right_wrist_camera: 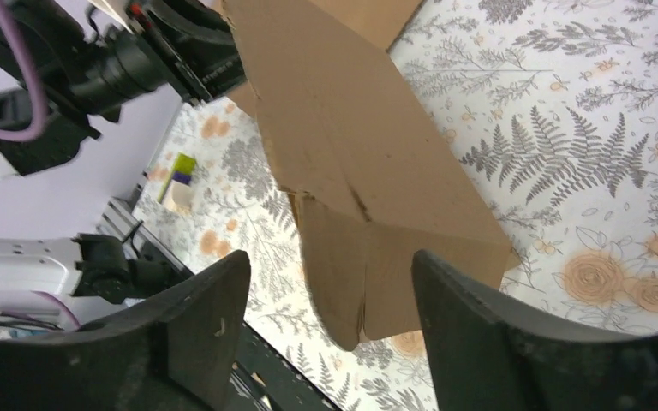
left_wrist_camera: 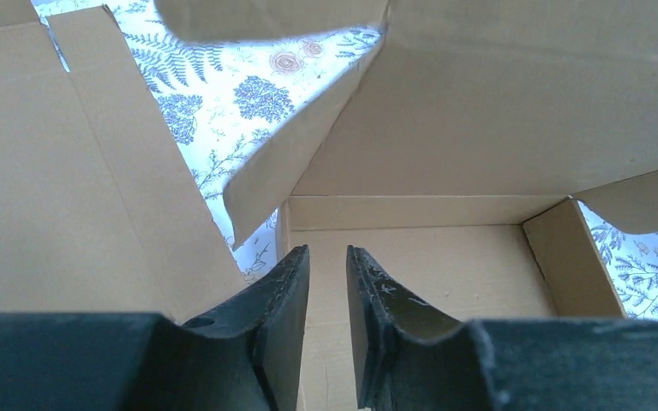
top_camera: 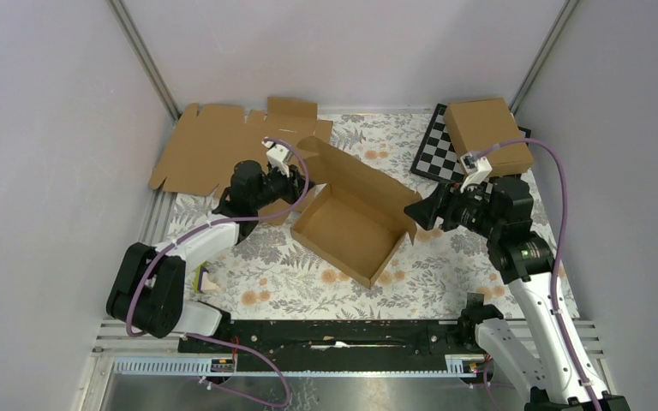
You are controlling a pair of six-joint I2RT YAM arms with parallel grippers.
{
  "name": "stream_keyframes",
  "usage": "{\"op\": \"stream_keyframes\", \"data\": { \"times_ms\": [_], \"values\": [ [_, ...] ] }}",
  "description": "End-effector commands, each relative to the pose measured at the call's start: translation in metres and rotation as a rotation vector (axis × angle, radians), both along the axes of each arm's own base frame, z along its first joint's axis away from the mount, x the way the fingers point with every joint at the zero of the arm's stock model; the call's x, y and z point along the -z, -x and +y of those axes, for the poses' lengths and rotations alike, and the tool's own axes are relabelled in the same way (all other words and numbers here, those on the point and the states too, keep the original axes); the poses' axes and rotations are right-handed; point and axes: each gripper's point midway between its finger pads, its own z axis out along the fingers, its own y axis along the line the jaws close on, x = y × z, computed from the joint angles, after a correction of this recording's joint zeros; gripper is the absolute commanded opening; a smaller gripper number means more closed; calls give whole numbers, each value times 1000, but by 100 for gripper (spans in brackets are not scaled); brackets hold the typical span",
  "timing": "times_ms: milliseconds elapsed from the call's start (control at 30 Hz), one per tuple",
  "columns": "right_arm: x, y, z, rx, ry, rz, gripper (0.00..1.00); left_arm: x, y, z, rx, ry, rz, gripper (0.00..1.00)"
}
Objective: Fold the paper box
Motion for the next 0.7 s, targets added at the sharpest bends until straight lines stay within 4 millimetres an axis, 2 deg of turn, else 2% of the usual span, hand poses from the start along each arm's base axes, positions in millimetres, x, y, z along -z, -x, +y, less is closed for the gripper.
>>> {"op": "stream_keyframes", "data": {
  "times_ms": [0,67,233,367,533,667],
  "values": [
    [7,1,4,-26,-7,2,85,-46,-4,-2,8,46,-121,27],
    [13,0,3,-17,0,18,94,-49,-3,-3,12,53,-123,23],
    [29,-5,2,1,14,86,90,-51,0,-7,32,65,-113,16],
    [34,-2,5,-16,11,107,89,-56,2,-9,32,74,-112,11],
    [35,4,4,-4,1,114,96,-63,2,-12,24,97,-89,10],
    [42,14,16,-58,-8,144,100,-66,1,-17,19,114,-63,10]
  ]
}}
